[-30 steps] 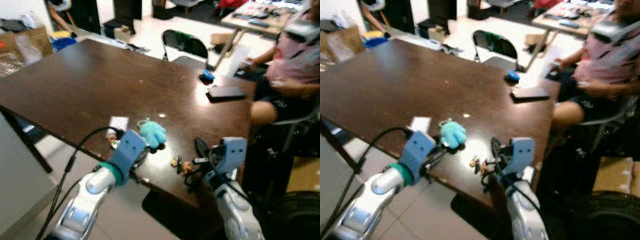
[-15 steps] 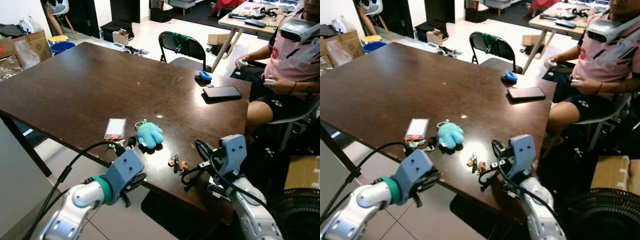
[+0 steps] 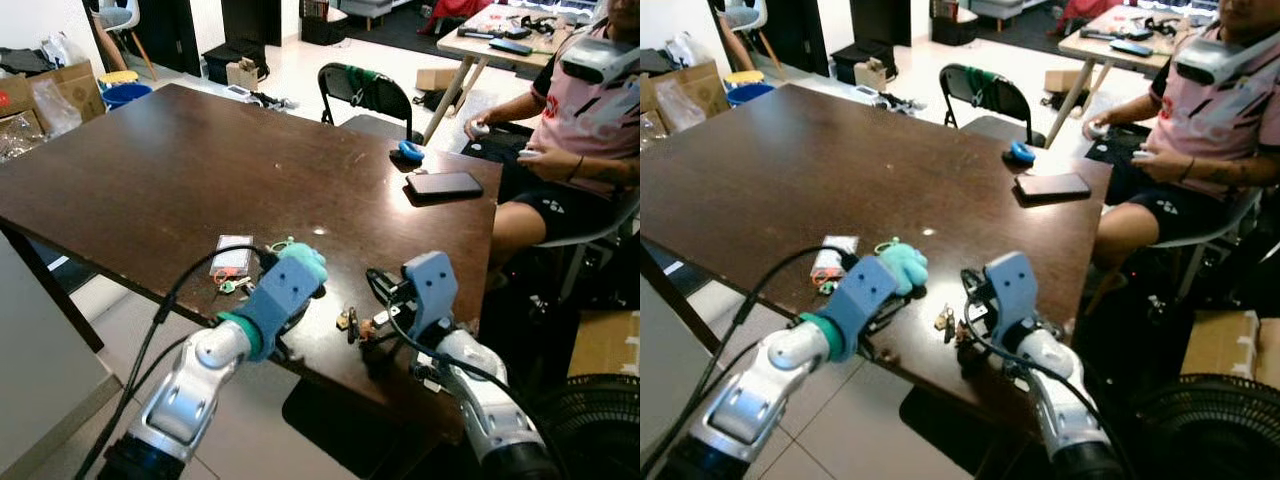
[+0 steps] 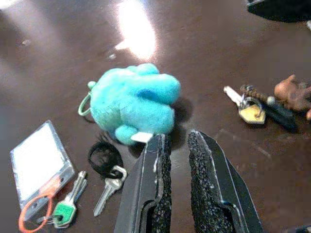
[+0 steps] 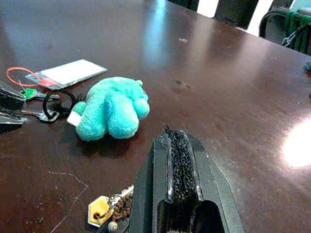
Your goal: Hang keys on a hook
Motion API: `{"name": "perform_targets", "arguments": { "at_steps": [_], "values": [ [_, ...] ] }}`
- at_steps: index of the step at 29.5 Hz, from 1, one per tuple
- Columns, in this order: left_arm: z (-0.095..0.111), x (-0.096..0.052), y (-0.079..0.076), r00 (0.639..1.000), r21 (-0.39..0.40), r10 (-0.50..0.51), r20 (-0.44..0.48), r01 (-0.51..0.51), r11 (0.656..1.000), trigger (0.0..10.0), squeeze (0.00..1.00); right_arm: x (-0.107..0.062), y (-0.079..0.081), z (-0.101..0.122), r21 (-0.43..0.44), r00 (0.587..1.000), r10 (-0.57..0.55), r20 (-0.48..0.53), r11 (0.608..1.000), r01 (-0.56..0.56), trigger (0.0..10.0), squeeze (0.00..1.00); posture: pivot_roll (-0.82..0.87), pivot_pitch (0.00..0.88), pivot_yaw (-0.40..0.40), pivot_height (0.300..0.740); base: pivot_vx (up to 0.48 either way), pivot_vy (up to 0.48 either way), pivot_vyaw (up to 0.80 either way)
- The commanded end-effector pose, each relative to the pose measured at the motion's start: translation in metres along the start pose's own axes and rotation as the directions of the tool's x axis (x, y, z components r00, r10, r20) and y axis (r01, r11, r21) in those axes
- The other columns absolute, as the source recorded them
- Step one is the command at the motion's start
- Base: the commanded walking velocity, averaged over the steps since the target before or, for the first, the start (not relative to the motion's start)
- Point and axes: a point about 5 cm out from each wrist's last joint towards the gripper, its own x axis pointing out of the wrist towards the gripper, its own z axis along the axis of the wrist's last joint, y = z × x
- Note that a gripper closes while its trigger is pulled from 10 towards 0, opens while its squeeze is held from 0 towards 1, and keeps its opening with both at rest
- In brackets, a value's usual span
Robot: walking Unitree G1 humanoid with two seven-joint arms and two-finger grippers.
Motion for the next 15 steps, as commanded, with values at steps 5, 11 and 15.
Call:
{"name": "perform_targets", "arguments": {
  "at_steps": [5, 11, 15],
  "values": [
    [0.004, -0.003, -0.001, 0.998, 0.020, -0.063, 0.023, 0.062, 0.998, 10.0, 0.00, -0.024, -0.023, -0.013, -0.030, 0.989, 0.073, -0.129, 0.997, -0.078, 10.0, 0.00, 0.05, 0.085, 0.080, 0.740, 0.000, 0.000, 0.00],
    [0.002, -0.002, -0.015, 0.995, 0.005, -0.098, 0.028, 0.098, 0.995, 10.0, 0.00, -0.088, -0.071, -0.018, -0.151, 0.943, 0.083, -0.322, 0.979, -0.138, 10.0, 0.00, 0.01, 0.092, 0.090, 0.740, 0.000, 0.000, 0.00],
    [0.002, 0.001, -0.016, 0.995, 0.005, -0.100, 0.027, 0.100, 0.995, 10.0, 0.00, -0.098, -0.077, -0.011, -0.115, 0.943, 0.122, -0.310, 0.980, -0.164, 10.0, 0.00, 0.01, 0.091, 0.090, 0.740, 0.000, 0.000, 0.00]
  ]
}}
